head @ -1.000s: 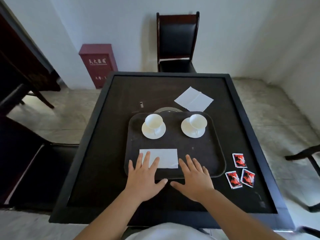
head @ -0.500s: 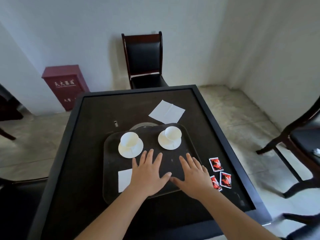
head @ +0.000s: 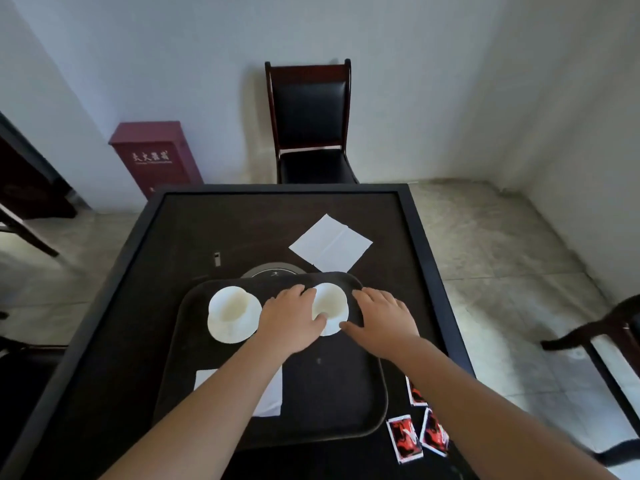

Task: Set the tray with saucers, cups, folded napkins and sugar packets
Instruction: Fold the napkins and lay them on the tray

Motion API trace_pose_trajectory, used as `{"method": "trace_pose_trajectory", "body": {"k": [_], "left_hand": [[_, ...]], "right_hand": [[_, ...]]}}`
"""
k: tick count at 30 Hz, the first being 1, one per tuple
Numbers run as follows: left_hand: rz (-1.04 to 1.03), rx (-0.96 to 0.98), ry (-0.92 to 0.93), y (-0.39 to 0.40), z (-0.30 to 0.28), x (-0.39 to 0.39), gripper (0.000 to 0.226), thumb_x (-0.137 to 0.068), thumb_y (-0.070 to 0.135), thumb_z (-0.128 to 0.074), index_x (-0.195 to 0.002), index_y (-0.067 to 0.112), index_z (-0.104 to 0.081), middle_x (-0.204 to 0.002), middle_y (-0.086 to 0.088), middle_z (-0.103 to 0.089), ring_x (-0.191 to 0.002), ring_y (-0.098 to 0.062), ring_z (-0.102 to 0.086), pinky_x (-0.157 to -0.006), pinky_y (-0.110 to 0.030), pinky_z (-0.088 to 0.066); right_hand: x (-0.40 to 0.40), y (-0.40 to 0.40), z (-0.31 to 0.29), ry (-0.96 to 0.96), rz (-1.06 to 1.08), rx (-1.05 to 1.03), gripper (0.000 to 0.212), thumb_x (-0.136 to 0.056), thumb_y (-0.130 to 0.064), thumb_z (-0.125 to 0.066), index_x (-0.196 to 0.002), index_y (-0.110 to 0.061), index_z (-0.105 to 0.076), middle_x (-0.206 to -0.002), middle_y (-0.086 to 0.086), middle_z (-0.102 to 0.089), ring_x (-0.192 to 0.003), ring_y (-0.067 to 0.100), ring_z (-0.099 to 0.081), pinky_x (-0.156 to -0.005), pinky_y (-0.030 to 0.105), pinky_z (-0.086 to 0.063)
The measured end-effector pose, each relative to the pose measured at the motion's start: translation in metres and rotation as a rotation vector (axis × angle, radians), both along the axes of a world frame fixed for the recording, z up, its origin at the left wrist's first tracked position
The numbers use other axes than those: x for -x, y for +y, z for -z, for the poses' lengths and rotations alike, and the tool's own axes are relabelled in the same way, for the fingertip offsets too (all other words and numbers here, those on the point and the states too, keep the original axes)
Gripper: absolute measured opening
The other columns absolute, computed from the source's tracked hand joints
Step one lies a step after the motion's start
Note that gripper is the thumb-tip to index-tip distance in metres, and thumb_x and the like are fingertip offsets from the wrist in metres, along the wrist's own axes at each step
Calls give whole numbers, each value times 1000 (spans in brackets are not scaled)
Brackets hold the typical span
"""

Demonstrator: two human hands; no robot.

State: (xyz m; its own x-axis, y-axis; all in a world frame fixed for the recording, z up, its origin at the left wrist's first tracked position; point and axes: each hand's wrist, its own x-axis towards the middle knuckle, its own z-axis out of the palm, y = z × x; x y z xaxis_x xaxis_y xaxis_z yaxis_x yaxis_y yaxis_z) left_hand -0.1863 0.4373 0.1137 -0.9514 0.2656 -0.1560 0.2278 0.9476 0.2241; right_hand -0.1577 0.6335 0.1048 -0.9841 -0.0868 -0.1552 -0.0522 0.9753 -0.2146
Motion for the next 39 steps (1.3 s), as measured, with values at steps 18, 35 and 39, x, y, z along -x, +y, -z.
{"method": "trace_pose_trajectory", "body": {"k": [18, 35, 39], "left_hand": [[-13, 125, -51, 55, 106, 198, 41, -93, 55, -48, -116, 22, -57, -111, -2, -60, -98, -21, -60, -72, -35, -46], [283, 139, -116, 44, 144, 267, 56, -90, 35, -54, -142, 26, -34, -160, -6, -17, -147, -28, -9, -113, -65, -7], [381, 110, -171, 41, 143, 282, 61, -88, 22, -54, -145, 25, -31, -164, -3, -9, -149, -24, 1, -114, -62, -4]], "right_hand": [[244, 35, 94, -59, -193, -146, 34, -97, -38, -49, -128, -25, -52, -120, -1, -61, -100, 19, -59, -70, 30, -46], [256, 71, 124, 18, -334, -219, 43, -93, -55, -44, -124, -28, -55, -114, -4, -63, -100, 22, -56, -83, 39, -45], [250, 72, 129, 96, -323, -219, 39, -93, -55, -38, -107, -26, -59, -88, -5, -63, -81, 20, -56, -68, 35, -37]]}}
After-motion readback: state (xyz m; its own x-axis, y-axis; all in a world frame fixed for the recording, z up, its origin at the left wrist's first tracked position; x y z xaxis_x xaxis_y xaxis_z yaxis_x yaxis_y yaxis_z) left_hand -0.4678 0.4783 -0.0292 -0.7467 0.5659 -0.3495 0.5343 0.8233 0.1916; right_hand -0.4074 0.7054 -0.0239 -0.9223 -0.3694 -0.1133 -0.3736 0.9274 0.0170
